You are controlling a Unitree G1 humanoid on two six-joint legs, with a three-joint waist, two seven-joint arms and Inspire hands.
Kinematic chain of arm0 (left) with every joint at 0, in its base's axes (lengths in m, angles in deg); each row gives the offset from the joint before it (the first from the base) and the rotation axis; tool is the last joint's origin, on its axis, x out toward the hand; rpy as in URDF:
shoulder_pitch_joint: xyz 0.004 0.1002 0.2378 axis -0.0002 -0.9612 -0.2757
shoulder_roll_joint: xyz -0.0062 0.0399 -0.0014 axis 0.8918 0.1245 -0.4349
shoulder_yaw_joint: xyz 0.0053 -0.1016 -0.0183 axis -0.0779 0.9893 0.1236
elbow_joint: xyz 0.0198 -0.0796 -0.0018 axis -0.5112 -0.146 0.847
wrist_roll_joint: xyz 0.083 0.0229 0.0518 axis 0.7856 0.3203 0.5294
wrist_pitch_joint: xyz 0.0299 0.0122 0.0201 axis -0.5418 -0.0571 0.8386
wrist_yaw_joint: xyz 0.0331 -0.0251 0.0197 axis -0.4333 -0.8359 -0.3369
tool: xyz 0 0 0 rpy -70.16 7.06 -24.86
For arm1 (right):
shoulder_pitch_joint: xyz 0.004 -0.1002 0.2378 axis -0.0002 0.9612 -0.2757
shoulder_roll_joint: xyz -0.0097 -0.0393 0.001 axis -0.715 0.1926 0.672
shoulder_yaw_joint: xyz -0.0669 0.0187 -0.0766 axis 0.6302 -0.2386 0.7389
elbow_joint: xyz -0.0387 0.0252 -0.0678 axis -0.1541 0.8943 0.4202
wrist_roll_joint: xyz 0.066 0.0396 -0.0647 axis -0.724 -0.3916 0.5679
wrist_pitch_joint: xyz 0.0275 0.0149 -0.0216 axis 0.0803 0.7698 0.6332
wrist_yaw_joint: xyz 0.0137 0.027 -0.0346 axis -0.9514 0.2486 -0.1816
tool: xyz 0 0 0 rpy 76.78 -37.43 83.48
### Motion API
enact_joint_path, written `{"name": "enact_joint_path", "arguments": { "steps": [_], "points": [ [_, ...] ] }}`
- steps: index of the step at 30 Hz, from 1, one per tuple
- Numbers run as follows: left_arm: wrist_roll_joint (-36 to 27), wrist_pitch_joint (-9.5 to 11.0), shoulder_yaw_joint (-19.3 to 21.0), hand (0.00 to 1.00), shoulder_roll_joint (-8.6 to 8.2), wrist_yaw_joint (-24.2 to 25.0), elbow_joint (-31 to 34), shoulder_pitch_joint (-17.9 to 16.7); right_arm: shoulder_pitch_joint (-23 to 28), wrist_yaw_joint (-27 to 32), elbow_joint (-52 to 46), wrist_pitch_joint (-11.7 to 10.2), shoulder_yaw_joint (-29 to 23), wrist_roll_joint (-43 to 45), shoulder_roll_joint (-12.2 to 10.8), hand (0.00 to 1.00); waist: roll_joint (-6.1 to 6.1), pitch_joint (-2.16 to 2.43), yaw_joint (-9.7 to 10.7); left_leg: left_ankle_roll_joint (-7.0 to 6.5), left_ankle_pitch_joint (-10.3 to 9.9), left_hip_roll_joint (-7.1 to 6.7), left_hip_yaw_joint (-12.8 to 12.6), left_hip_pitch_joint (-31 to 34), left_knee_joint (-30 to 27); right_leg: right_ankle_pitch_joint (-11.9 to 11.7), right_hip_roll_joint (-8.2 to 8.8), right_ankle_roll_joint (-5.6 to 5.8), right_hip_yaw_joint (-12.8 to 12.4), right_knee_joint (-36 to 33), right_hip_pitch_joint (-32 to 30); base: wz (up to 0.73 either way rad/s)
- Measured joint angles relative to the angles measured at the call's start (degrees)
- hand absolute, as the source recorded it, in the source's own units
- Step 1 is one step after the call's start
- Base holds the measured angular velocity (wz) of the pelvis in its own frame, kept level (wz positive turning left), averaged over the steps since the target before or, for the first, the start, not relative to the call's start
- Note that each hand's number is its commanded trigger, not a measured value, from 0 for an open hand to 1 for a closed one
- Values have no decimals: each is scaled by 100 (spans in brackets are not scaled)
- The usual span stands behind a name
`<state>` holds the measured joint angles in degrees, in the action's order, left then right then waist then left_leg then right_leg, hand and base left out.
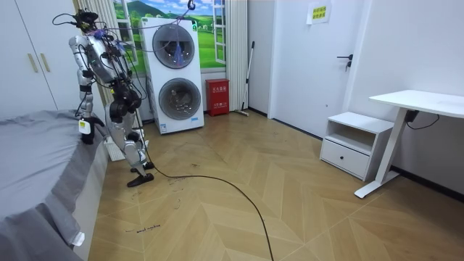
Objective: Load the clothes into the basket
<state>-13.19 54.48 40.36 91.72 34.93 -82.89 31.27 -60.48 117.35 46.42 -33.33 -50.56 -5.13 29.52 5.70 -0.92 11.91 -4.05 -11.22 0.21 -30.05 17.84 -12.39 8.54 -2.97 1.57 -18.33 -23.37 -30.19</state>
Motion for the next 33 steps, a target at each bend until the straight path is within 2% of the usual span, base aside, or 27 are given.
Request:
{"name": "enact_joint_path", "arguments": {
  "steps": [1, 2, 5, 9, 15, 26, 33],
  "points": [
    [0, 0, -24, 0, 1, -2, 0, -4, -29, 33, 57, -16, 37, -1, 10, 13, -18, -13, -2, -4, 2, -8, 20, 19, -4, 28, 16, 7, 13, -48, -29, 12],
    [0, 0, -41, 0, 1, -14, 0, 2, -76, 66, 103, -16, 68, -1, 19, 0, -29, -21, 0, -9, 5, -8, 32, 74, -19, 35, 36, 9, 40, -61, -76, 11],
    [-35, 1, -137, 0, 5, -30, -1, 39, -89, 79, 140, -26, 143, 5, 40, 0, -37, -30, -2, -34, 20, -13, 57, 176, -39, 36, 70, 10, 105, -86, -163, 12],
    [-455, 5, -240, 0, 25, -30, -3, 44, -87, 80, 217, -26, 156, 7, 40, 0, -47, -40, -9, -38, 23, -17, 139, 263, -106, 59, 100, 7, 180, -153, -209, 11],
    [-452, 11, -241, 0, 79, -32, 3, 41, -81, 203, 435, -26, 172, -56, 46, 0, -59, -49, -121, -38, 23, -40, 198, 339, -128, 78, 94, -9, 202, -185, -297, 3],
    [-449, 11, -240, 0, 132, -114, 4, 18, -86, 251, 491, -55, 173, 6, 83, 0, -39, -36, -137, -40, 24, -51, 211, 365, -140, 90, 105, -10, 221, -260, -340, 0],
    [-437, 10, -240, 0, 146, -141, 28, 19, -133, 277, 456, -169, 371, 79, 290, 0, -27, -27, -134, -42, 28, -49, 215, 366, -148, 90, 113, -11, 256, -278, -343, 1]
  ]
}}
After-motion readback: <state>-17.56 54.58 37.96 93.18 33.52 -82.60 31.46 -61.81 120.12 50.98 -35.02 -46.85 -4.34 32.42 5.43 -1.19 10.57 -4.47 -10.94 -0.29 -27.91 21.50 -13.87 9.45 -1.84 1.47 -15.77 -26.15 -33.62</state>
